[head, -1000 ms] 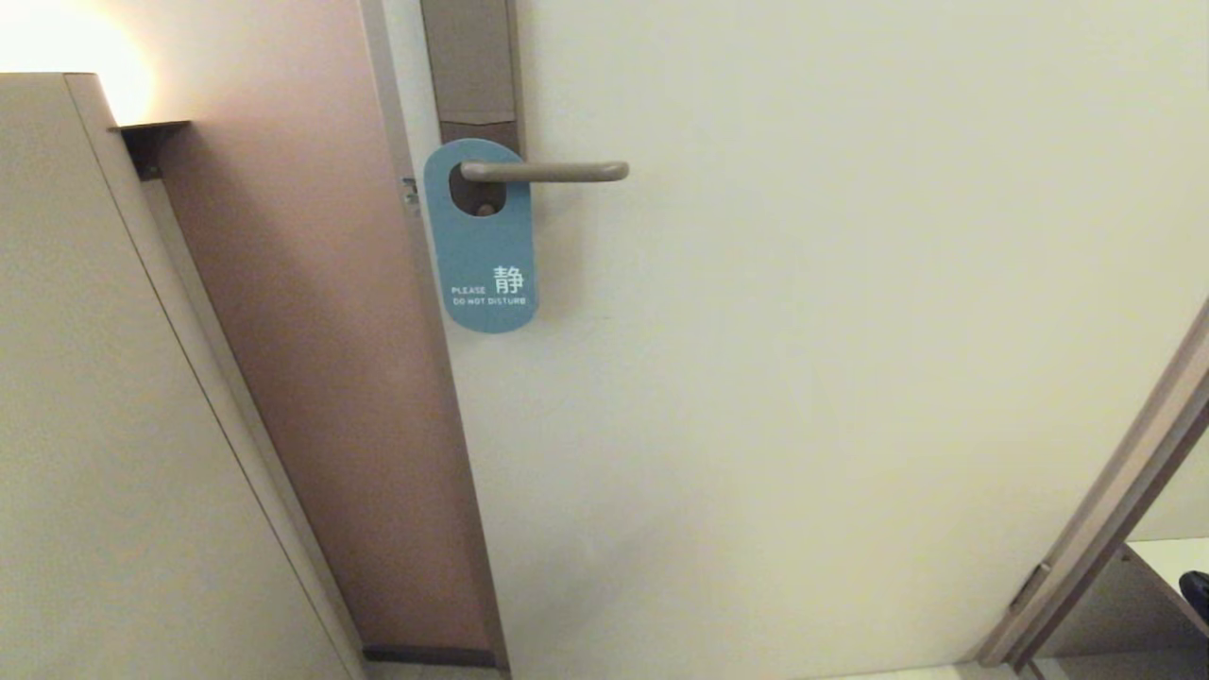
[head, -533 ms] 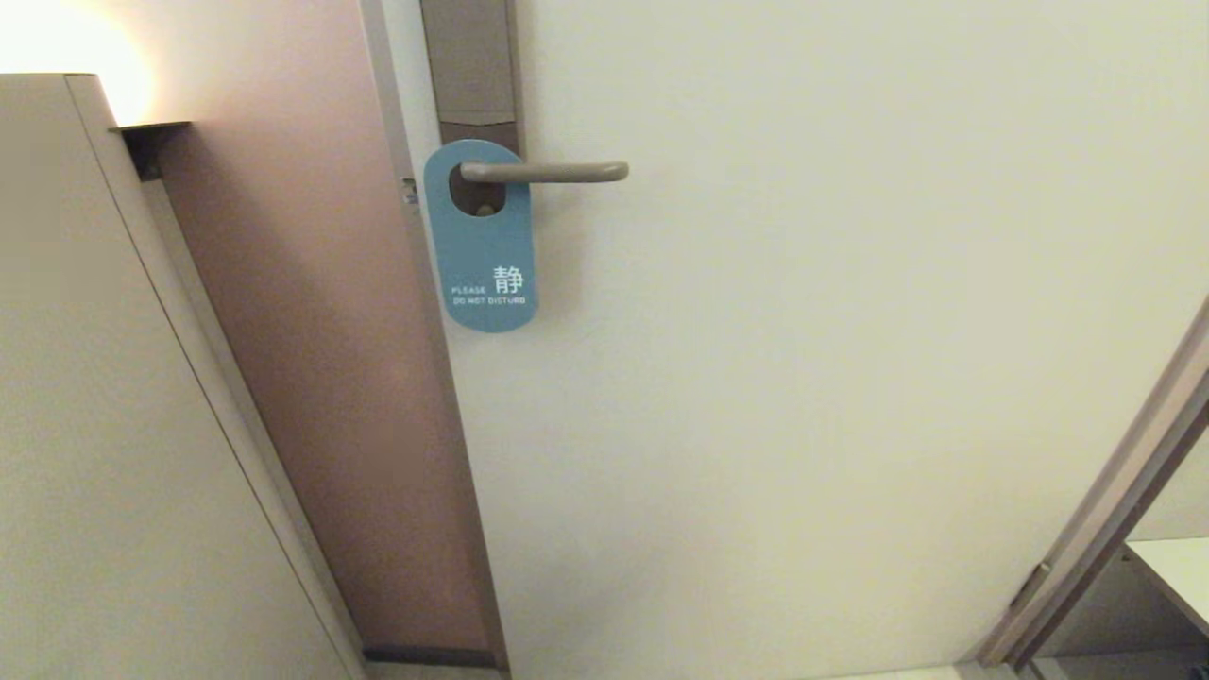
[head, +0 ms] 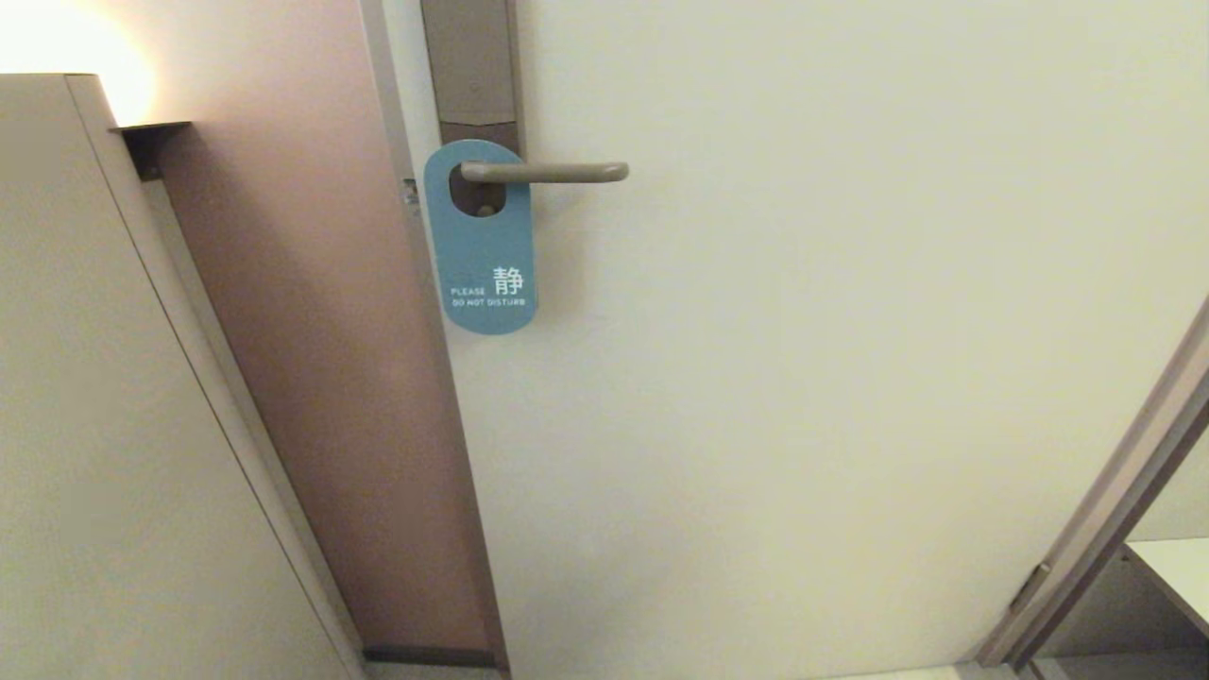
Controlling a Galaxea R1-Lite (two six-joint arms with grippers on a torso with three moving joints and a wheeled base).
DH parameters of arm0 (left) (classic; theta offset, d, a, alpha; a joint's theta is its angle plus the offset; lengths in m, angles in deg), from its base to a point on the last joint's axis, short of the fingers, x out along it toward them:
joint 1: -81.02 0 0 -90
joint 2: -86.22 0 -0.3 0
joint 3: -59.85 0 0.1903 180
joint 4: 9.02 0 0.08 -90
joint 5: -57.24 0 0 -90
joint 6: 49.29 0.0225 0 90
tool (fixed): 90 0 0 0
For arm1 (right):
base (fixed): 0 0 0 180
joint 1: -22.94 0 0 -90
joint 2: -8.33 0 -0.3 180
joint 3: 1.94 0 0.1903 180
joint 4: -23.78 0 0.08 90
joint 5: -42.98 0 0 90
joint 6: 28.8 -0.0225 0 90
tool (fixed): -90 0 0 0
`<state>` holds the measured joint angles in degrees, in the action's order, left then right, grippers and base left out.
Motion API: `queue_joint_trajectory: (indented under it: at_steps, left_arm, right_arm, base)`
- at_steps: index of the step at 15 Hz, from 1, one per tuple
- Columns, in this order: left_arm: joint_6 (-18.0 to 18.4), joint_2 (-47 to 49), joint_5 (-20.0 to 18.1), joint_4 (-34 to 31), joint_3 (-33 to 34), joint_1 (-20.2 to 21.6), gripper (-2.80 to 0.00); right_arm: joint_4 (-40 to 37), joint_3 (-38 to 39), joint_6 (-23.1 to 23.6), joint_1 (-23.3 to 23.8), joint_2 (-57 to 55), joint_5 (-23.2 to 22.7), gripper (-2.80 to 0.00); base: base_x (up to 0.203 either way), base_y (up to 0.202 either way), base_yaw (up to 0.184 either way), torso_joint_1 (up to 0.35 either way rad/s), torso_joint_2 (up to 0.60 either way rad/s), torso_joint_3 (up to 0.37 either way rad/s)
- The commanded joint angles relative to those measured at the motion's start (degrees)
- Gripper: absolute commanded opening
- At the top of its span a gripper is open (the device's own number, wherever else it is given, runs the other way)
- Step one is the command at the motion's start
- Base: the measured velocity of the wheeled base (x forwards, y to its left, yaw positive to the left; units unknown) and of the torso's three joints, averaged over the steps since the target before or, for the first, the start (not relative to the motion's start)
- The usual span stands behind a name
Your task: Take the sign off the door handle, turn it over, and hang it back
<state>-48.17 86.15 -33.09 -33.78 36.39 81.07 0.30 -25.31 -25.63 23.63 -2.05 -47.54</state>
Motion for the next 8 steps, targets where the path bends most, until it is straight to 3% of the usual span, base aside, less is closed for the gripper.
queue_joint_trajectory:
  at_steps: [1, 8]
  left_arm:
    - [0.02, 0.07, -0.02, -0.01, 0.01, 0.04, -2.8]
    - [0.02, 0.07, -0.02, -0.01, 0.01, 0.04, -2.8]
  right_arm:
    - [-0.2, 0.0, 0.35, -0.39, 4.58, -0.53, -2.8]
    - [-0.24, 0.0, 1.22, -0.52, 10.38, -1.15, -2.8]
  base:
    - [0.0, 0.0, 0.0, 0.0, 0.0, 0.0]
    - [0.0, 0.0, 0.0, 0.0, 0.0, 0.0]
